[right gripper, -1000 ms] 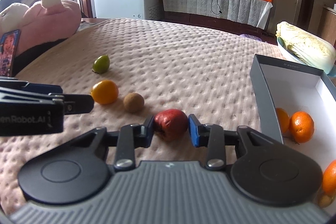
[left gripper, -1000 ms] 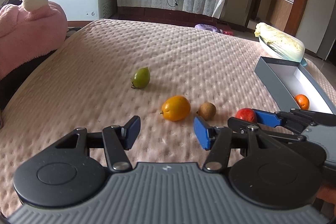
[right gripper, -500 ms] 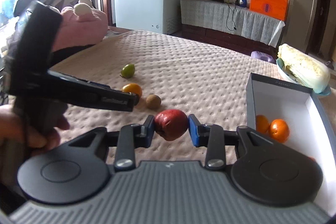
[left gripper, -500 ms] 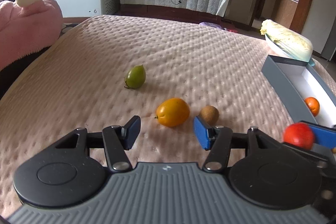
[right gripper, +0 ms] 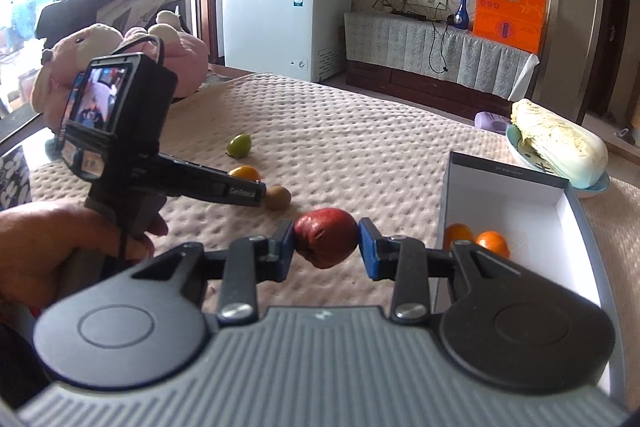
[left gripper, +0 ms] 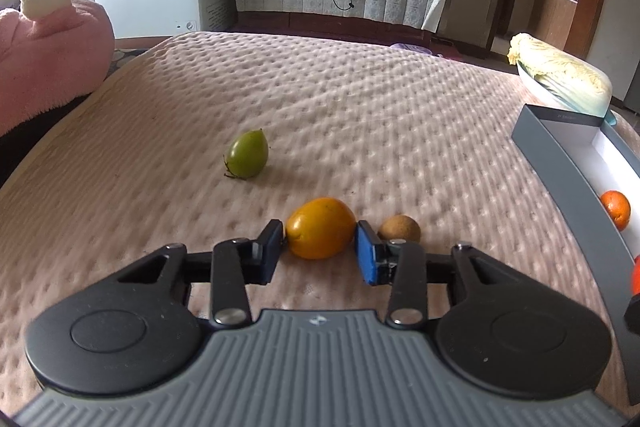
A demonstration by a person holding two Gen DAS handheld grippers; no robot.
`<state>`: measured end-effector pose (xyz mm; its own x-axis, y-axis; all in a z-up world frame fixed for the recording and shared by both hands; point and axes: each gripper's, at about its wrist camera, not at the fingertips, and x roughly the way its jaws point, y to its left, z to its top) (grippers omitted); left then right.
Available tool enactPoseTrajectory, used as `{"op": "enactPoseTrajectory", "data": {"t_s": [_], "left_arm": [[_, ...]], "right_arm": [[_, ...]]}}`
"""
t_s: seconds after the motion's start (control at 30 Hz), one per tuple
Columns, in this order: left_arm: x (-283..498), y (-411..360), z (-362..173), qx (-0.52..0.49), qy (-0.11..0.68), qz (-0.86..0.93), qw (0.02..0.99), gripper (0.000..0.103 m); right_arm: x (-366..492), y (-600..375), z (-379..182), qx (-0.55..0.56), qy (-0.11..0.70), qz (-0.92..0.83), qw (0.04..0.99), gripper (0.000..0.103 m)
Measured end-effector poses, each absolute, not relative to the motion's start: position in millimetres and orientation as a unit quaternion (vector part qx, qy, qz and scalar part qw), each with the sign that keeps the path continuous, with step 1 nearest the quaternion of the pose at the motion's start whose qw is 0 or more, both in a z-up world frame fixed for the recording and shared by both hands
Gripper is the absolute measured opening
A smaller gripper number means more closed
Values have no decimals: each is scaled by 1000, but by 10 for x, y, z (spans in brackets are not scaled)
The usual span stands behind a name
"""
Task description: Organize fruits
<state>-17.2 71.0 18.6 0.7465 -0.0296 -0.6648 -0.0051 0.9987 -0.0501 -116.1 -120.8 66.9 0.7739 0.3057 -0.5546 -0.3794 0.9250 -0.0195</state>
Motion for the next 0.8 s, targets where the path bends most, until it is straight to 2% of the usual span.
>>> {"op": "enactPoseTrajectory", "data": {"t_s": [0.8], "left_arm": [[-446, 635, 651, -24, 347, -2, 938, 45]], "right_arm": [[-1423, -1383, 833, -59, 270, 179, 944, 37]]}}
